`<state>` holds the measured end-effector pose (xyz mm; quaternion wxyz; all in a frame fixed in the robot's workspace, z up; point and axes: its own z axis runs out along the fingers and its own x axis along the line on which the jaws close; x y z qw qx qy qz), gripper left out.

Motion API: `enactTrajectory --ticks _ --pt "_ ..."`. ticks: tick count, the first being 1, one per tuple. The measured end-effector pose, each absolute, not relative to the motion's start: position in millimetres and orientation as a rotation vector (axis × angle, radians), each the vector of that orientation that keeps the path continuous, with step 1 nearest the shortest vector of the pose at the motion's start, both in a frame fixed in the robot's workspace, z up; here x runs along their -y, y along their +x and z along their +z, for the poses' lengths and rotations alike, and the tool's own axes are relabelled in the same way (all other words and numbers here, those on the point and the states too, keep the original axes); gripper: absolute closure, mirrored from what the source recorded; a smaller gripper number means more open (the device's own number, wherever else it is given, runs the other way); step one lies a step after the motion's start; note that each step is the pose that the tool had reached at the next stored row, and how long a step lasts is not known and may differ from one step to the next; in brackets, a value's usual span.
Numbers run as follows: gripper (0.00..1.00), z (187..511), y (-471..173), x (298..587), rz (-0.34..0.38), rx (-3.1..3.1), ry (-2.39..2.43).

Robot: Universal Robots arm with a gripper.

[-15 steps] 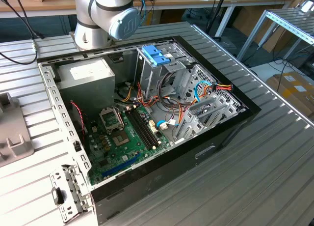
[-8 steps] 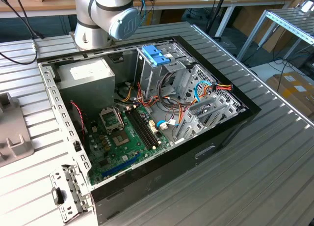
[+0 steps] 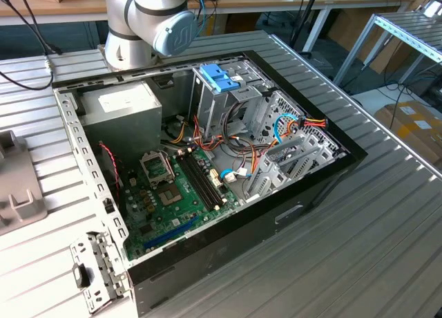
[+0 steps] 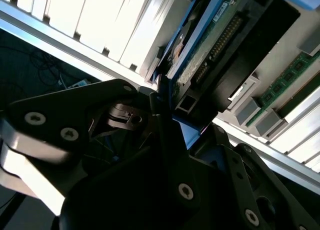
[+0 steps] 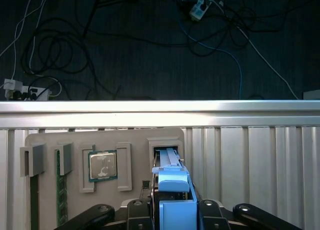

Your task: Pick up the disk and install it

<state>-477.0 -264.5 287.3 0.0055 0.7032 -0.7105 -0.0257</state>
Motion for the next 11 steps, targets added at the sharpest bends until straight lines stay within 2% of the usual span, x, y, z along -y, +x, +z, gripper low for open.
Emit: enactTrajectory --ticks 11 --pt "0.63 292.7 -477.1 263.4 -0.081 2.224 2.201"
